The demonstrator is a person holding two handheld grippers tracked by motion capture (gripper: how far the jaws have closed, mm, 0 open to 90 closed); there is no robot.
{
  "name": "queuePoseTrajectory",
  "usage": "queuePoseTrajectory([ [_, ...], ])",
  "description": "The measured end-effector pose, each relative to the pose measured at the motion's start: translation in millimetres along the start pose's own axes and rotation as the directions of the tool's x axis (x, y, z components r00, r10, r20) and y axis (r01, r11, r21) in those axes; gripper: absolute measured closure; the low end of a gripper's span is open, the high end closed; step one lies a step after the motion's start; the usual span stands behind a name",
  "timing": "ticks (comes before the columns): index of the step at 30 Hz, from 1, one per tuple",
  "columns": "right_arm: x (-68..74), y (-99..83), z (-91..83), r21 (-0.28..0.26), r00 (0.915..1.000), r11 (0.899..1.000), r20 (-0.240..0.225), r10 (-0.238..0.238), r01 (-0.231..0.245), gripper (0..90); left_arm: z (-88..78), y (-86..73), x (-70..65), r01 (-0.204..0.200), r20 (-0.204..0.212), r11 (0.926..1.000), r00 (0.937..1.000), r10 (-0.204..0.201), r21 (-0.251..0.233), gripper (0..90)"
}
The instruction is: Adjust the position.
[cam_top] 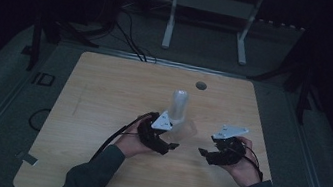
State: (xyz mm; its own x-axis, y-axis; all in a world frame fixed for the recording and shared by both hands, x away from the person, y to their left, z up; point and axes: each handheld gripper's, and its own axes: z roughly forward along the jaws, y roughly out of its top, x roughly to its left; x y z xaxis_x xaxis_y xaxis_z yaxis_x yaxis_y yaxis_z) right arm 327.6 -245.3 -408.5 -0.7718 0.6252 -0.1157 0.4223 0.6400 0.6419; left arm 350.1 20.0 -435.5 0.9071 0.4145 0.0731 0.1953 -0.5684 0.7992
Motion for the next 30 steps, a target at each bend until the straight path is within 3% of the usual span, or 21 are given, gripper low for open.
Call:
queuePoseTrajectory([
  [20,7.5,9.5,-3.4,0.038,0.9949,0.994,-0.026,-0.098,0.099,32.8,6.0,2.6,-6.4,-0.069,0.022,0.9955,0.9974,0.068,0.064,25.0],
  [30,10.2,20.6,-7.5,0.072,0.9845,0.982,-0.032,-0.172,0.174,32.8,5.7,3.7,-7.5,-0.096,0.030,0.9912,0.9952,0.093,0.091,25.0],
])
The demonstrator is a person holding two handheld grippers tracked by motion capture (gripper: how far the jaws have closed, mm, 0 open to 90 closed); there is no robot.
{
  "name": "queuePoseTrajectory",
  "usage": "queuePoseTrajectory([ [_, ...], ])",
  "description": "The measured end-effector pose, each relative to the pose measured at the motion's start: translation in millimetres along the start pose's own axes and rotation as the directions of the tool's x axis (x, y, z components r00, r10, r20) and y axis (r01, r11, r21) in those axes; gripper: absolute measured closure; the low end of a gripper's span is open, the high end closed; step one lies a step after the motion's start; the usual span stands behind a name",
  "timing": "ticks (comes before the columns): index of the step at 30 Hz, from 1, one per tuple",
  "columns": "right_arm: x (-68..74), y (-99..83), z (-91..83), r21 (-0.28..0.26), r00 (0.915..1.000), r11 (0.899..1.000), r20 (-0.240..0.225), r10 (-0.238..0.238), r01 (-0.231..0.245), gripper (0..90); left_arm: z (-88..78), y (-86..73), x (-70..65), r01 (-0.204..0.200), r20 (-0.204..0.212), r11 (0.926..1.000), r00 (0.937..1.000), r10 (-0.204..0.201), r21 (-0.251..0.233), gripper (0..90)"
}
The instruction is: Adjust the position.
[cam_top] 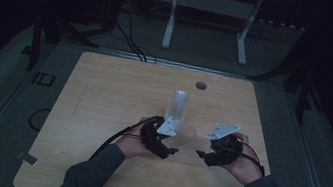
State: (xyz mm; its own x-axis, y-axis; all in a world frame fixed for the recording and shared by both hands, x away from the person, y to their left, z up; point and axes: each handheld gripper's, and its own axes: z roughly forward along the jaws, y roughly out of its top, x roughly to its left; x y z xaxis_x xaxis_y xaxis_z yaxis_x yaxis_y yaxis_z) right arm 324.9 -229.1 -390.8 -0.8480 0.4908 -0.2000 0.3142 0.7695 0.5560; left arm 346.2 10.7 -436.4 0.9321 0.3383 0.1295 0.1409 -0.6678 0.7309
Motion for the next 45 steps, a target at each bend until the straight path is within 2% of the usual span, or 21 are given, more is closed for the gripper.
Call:
queuePoseTrajectory([
  [10,0.9,10.2,-3.7,0.055,0.9970,0.995,0.000,-0.077,0.077,32.9,1.3,-1.2,-0.9,-0.013,-0.003,0.9996,0.9999,0.013,0.026,25.0],
  [21,1.9,19.7,-5.6,0.110,0.9891,0.983,-0.010,-0.147,0.147,33.1,4.7,1.2,-5.7,-0.061,-0.014,0.9958,0.9980,0.062,0.068,25.0],
  [29,5.3,21.9,-1.7,0.135,0.9839,0.975,-0.032,-0.176,0.178,32.9,7.3,4.0,-12.9,-0.107,-0.034,0.9895,0.9932,0.111,0.097,25.0],
  [35,8.3,24.6,2.7,0.155,0.9802,0.968,-0.054,-0.190,0.197,30.4,8.4,6.3,-17.1,-0.144,-0.050,0.9832,0.9874,0.150,0.112,25.0],
  [42,10.9,28.0,6.5,0.172,0.9745,0.960,-0.074,-0.212,0.222,30.6,10.1,5.7,-20.0,-0.165,-0.037,0.9784,0.9846,0.171,0.125,25.0],
  [45,12.8,30.1,8.2,0.174,0.9698,0.955,-0.087,-0.228,0.240,30.8,11.2,6.1,-22.4,-0.184,-0.032,0.9733,0.9813,0.190,0.137,25.0],
])
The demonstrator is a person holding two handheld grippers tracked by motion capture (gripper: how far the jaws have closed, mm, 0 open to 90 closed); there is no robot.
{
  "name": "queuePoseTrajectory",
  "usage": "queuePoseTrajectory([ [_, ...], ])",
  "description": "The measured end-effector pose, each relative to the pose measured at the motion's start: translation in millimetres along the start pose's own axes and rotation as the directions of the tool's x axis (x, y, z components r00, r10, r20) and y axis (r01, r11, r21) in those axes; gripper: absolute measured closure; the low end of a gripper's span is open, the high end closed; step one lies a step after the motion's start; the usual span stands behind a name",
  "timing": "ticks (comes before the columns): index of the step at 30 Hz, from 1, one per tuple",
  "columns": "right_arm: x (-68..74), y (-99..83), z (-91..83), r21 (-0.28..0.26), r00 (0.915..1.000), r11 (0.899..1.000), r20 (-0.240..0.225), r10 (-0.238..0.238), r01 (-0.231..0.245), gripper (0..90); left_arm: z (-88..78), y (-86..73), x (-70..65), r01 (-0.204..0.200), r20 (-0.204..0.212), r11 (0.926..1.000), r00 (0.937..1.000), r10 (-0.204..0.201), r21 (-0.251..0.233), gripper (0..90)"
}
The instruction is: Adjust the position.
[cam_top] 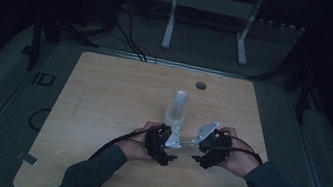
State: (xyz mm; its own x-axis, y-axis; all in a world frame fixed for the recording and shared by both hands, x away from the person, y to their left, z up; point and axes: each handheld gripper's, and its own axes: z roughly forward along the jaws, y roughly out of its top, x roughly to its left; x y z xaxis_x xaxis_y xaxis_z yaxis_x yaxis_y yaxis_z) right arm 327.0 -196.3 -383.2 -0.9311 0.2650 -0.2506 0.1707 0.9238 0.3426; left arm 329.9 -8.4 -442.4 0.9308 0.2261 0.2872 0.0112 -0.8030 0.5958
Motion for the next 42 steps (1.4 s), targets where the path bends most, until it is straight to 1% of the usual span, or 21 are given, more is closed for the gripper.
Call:
queuePoseTrajectory([
  [6,1.8,4.4,4.9,0.030,0.9994,0.999,-0.019,-0.029,0.030,31.1,0.0,3.1,-3.8,-0.031,0.009,0.9995,0.9995,0.031,0.011,25.0],
  [7,2.0,4.9,5.8,0.037,0.9990,0.999,-0.023,-0.039,0.040,31.1,0.1,3.5,-4.2,-0.034,0.012,0.9994,0.9994,0.034,0.010,25.0],
  [9,2.8,5.5,6.6,0.043,0.9988,0.998,-0.028,-0.041,0.043,31.1,0.1,3.5,-4.2,-0.034,0.012,0.9994,0.9994,0.034,0.010,25.0],
  [13,4.4,8.5,9.7,0.059,0.9974,0.996,-0.043,-0.057,0.060,31.2,0.4,5.2,-6.0,-0.051,0.023,0.9986,0.9984,0.051,0.010,25.0],
  [18,5.8,11.0,12.3,0.067,0.9956,0.995,-0.058,-0.074,0.078,33.0,-0.9,5.7,-6.9,-0.048,0.031,0.9988,0.9984,0.048,-0.008,24.9],
  [22,6.4,12.0,14.0,0.070,0.9940,0.994,-0.069,-0.085,0.090,35.3,-1.5,6.3,-8.5,-0.045,0.028,0.9988,0.9985,0.046,-0.021,24.9],
  [26,6.5,11.4,13.7,0.070,0.9938,0.993,-0.072,-0.085,0.090,37.9,-1.6,6.0,-9.2,-0.058,0.027,0.9981,0.9979,0.059,-0.023,24.8],
  [27,6.5,11.1,13.7,0.068,0.9937,0.993,-0.071,-0.087,0.091,38.3,-1.4,6.0,-9.8,-0.056,0.026,0.9981,0.9981,0.056,-0.028,24.7],
  [29,6.8,10.2,13.2,0.068,0.9943,0.994,-0.071,-0.079,0.084,39.2,-1.6,6.4,-10.1,-0.061,0.020,0.9978,0.9979,0.061,-0.026,24.4],
  [30,6.9,9.7,13.0,0.070,0.9946,0.994,-0.071,-0.075,0.080,39.4,-1.7,6.7,-10.1,-0.059,0.019,0.9979,0.9980,0.060,-0.026,23.6],
  [31,6.3,9.3,13.1,0.066,0.9940,0.994,-0.072,-0.083,0.088,39.9,-1.9,6.9,-9.8,-0.051,0.027,0.9983,0.9983,0.051,-0.030,22.8],
  [33,6.7,8.3,12.8,0.063,0.9939,0.994,-0.077,-0.079,0.084,40.5,-2.0,7.3,-9.3,-0.037,0.029,0.9986,0.9988,0.039,-0.039,19.2],
  [34,6.7,8.3,12.8,0.063,0.9939,0.994,-0.077,-0.079,0.084,40.5,-2.0,7.3,-9.3,-0.037,0.029,0.9986,0.9988,0.039,-0.039,18.8],
  [35,6.8,7.9,12.8,0.064,0.9938,0.994,-0.079,-0.079,0.084,40.8,-2.4,7.0,-8.6,-0.030,0.044,0.9985,0.9985,0.032,-0.045,18.8],
  [37,6.3,5.9,13.3,0.058,0.9943,0.995,-0.077,-0.073,0.078,41.1,-3.4,6.8,-7.3,-0.029,0.048,0.9985,0.9984,0.031,-0.045,17.3],
  [39,6.3,5.9,13.3,0.058,0.9943,0.995,-0.077,-0.073,0.078,41.1,-3.8,6.7,-6.9,-0.025,0.049,0.9986,0.9984,0.027,-0.047,16.8],
  [42,5.2,3.8,14.0,0.053,0.9945,0.995,-0.073,-0.075,0.079,41.3,-6.3,6.3,-5.0,-0.008,0.048,0.9978,0.9988,0.011,-0.066,16.3],
])
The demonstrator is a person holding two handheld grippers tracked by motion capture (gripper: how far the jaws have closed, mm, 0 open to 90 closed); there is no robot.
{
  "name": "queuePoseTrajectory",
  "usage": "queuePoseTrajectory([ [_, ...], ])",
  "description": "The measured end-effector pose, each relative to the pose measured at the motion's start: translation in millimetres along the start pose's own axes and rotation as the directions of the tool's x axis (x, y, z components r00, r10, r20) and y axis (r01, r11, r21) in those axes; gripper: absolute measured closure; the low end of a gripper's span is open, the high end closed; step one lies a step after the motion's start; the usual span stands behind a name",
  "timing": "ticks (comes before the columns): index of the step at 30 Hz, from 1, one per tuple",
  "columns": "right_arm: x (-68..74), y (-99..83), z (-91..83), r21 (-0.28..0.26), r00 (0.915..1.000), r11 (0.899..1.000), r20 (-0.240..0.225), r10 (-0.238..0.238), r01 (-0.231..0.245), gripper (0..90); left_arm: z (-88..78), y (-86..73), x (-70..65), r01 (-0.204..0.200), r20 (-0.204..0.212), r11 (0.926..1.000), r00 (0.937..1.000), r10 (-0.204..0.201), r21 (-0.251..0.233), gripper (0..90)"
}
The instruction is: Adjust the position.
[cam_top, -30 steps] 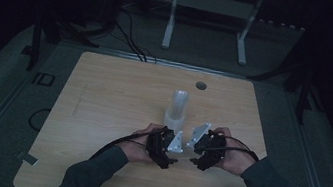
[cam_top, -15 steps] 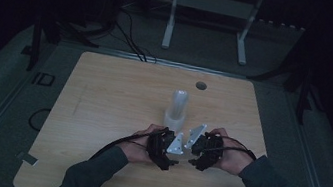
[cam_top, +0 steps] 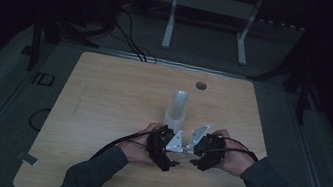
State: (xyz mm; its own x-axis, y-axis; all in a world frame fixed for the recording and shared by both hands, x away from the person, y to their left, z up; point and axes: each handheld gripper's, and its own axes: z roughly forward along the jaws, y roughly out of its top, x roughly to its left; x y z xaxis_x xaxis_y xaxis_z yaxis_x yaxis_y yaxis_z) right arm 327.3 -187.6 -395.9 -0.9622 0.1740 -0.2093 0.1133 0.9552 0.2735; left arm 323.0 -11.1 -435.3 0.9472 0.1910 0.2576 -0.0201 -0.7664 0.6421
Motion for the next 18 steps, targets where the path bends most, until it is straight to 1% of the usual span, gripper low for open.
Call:
queuePoseTrajectory([
  [6,-0.9,-4.6,-0.1,-0.010,0.9999,1.000,0.006,0.015,-0.015,41.3,-6.2,0.1,3.9,0.024,0.012,0.9993,0.9997,-0.024,-0.029,16.0],
  [7,-0.8,-5.4,-0.3,-0.009,0.9997,1.000,0.006,0.022,-0.022,41.3,-7.2,0.1,4.7,0.032,0.019,0.9988,0.9993,-0.031,-0.037,16.0],
  [9,-1.2,-7.2,0.1,-0.012,0.9996,1.000,0.009,0.026,-0.026,41.3,-9.1,0.2,5.5,0.032,0.030,0.9987,0.9991,-0.030,-0.040,18.0],
  [12,-1.7,-9.9,1.5,-0.010,0.9991,0.999,0.009,0.042,-0.042,41.3,-10.9,0.6,6.3,0.032,0.025,0.9984,0.9992,-0.031,-0.047,18.4],
  [16,-2.2,-13.4,3.0,-0.010,0.9985,0.999,0.012,0.053,-0.053,41.3,-13.7,0.7,9.0,0.056,0.017,0.9960,0.9984,-0.055,-0.070,18.5],
  [18,-2.4,-15.5,3.3,-0.006,0.9981,0.998,0.016,0.059,-0.059,41.3,-15.8,0.4,11.0,0.069,0.016,0.9943,0.9976,-0.068,-0.081,20.0],
])
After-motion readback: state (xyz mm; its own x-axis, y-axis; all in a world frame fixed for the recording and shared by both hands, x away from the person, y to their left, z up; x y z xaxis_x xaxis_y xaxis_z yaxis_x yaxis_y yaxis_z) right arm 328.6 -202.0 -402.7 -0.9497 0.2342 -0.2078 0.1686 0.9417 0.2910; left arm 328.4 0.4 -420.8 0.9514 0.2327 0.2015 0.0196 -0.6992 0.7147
